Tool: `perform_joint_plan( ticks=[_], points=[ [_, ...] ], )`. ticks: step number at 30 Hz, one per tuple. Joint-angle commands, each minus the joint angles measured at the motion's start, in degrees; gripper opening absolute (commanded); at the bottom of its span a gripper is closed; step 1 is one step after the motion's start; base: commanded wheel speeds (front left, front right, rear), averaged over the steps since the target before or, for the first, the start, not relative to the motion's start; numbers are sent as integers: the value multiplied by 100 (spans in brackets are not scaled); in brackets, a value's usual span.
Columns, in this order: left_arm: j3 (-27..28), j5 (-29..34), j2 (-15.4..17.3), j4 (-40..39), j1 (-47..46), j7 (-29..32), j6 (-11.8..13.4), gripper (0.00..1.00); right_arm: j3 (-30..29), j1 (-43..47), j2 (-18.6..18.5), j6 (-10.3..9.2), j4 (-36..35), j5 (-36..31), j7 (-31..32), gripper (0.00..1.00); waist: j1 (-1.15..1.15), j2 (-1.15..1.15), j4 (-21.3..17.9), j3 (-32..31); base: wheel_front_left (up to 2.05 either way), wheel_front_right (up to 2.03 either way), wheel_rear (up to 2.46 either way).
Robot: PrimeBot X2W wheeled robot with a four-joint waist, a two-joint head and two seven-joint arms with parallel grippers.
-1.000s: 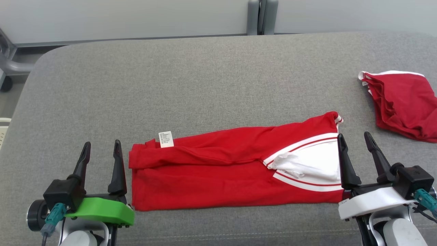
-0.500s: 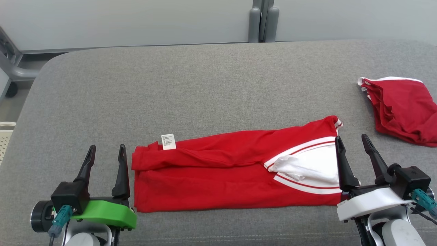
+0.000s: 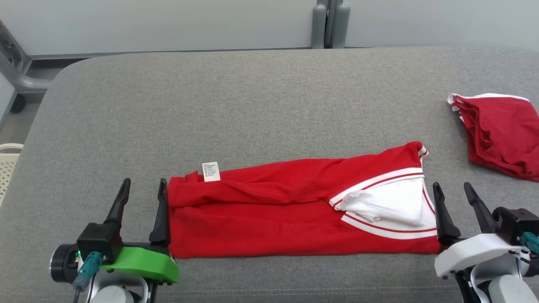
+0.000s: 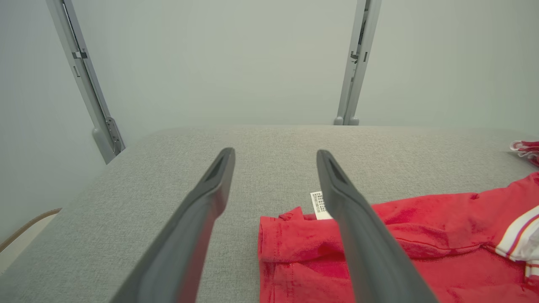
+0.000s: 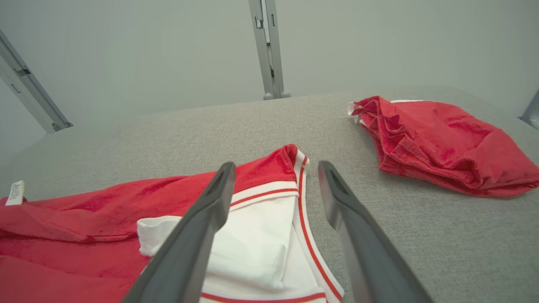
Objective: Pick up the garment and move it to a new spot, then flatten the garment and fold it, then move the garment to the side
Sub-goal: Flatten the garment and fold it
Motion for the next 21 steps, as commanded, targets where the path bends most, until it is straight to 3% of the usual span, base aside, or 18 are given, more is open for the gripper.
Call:
perform_joint_plan(
  ticks=[1,6,21],
  points=[
    [-37,60,-20,23,-79,-23,-38,100,-16,-98,-78,-1,156,73,24,100,0,0,42,33,0,0,0],
    [-182,85,-167,104,-220,-23,-154,100,112,-455,-365,-1,980,310,82,100,0,0,182,160,0,0,0],
    [-196,270,-535,285,-631,-23,-460,100,853,-1609,-763,-2,2879,1130,108,100,0,0,499,664,0,0,0]
  ],
)
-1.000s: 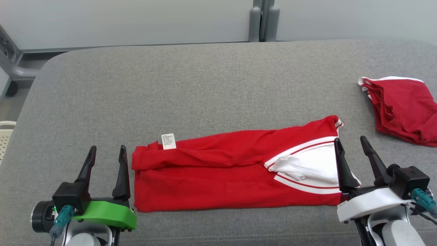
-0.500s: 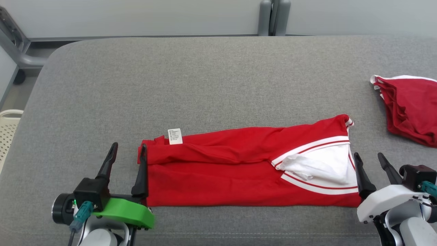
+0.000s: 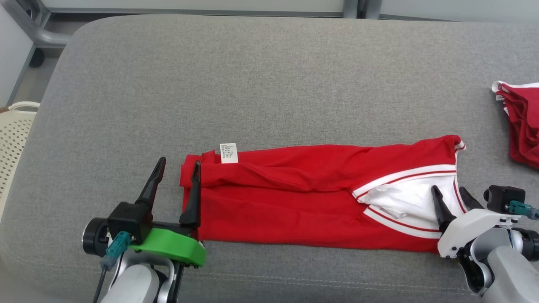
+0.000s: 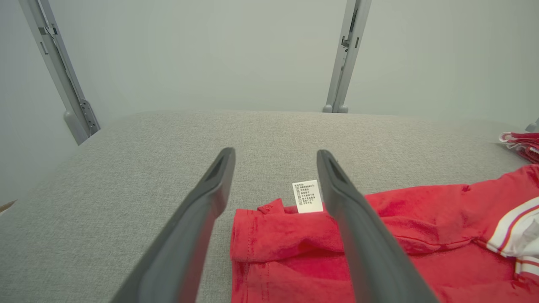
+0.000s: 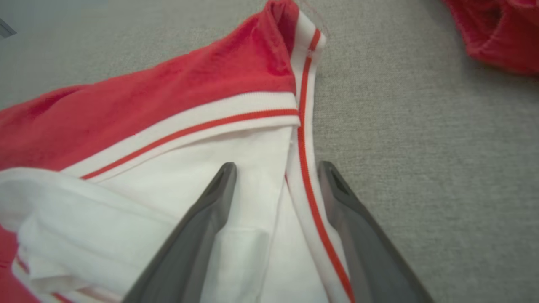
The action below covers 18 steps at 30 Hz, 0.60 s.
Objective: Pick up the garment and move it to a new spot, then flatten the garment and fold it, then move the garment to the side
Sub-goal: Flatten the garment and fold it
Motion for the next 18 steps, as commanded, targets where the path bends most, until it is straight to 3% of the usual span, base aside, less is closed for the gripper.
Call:
perform_joint_plan(
  ticks=[1,8,9,10,11,18],
  points=[
    [50,67,-8,10,-110,-23,-33,100,50,-103,-73,-3,124,60,-46,100,0,0,48,91,0,0,0],
    [165,158,-104,39,-154,-23,-125,100,406,-213,-110,-7,592,458,80,100,0,0,10,200,0,0,0],
    [182,174,-111,51,-164,-23,-141,100,478,-214,-104,-7,598,560,113,55,0,0,2,206,0,0,0],
    [200,194,-121,59,-172,-23,-147,100,548,-218,-110,-6,572,651,122,20,0,0,-9,214,0,0,0],
    [218,201,-128,63,-179,-23,-152,100,602,-230,-130,-6,540,727,109,0,0,0,-21,222,0,0,0],
    [377,283,-164,49,-147,-23,-191,100,558,-365,-420,-13,429,1122,-209,0,0,0,-185,282,0,0,0]
  ],
)
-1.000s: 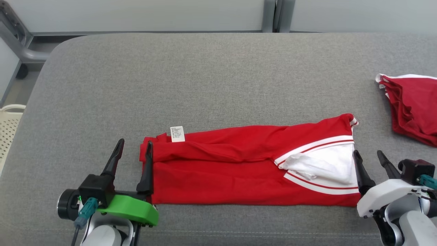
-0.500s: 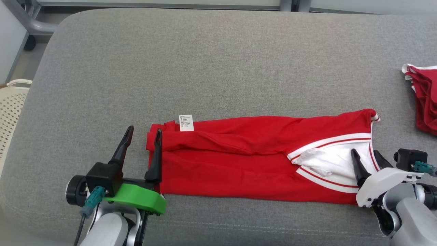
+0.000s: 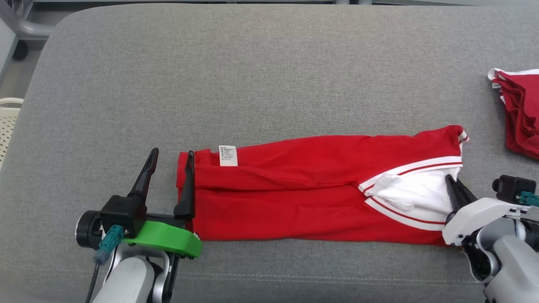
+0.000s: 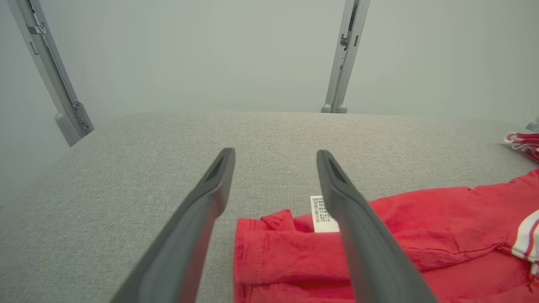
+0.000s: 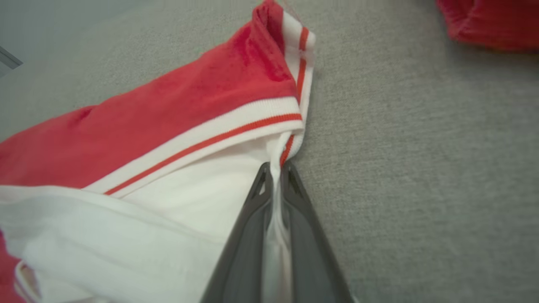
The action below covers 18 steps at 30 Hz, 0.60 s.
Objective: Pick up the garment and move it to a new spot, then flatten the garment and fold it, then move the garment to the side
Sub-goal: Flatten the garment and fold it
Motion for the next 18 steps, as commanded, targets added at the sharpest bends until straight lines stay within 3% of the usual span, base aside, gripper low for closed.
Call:
perform_joint_plan(
  ticks=[1,11,18],
  points=[
    [58,52,-6,-16,-54,-23,-23,100,-122,-24,-179,-27,75,90,-82,0,0,0,-87,27,0,0,0],
    [174,155,-53,-26,-87,-24,-117,100,-408,-65,-505,-21,101,132,-340,0,0,0,-378,110,0,0,0],
    [318,215,24,-76,-74,-23,-114,100,-47,-315,-86,-15,-869,-97,-442,0,0,0,-763,191,0,0,0]
  ],
)
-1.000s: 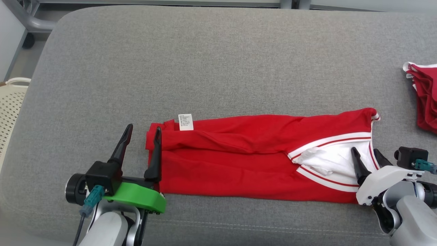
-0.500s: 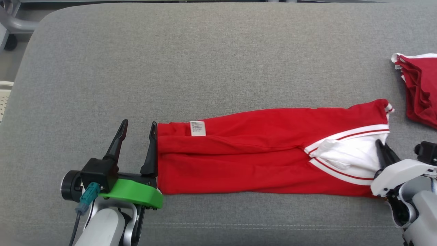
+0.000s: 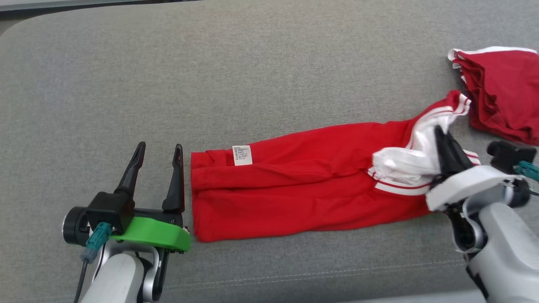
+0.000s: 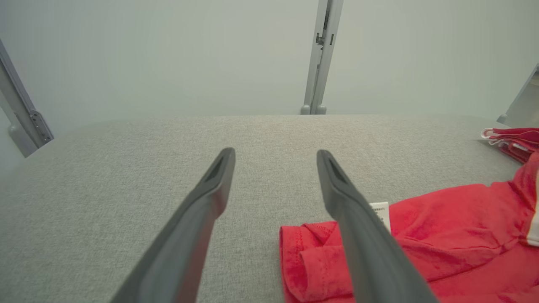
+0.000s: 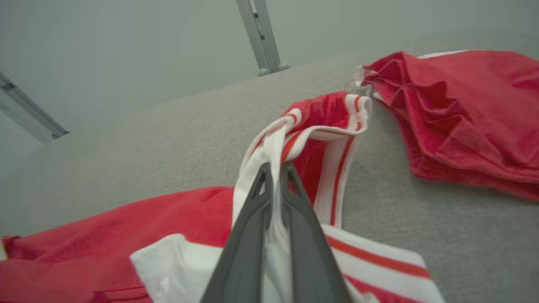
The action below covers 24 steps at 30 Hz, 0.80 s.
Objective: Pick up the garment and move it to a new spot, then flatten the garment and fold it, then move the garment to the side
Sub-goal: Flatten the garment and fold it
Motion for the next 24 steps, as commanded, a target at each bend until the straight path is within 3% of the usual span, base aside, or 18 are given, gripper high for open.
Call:
perform_joint_plan(
  ticks=[1,6,11,17,24],
  points=[
    [28,62,63,-28,-62,-23,8,100,61,-33,85,-1,-184,-67,-38,0,0,0,-198,53,0,0,0],
    [32,75,116,-63,-148,-21,-25,100,605,106,664,0,-1485,-216,232,0,0,0,-401,115,0,0,0],
    [-34,83,108,-87,-245,16,-67,100,1232,137,1225,0,-2219,-330,557,0,0,0,-386,196,0,0,0],
    [-122,72,31,-53,-374,22,-110,100,1871,-154,1578,0,-1965,-399,531,0,0,0,-129,311,0,0,0],
    [-224,61,-138,56,-498,-2,-205,100,2709,-548,1607,0,-1204,73,201,0,0,0,303,421,0,0,0]
  ],
)
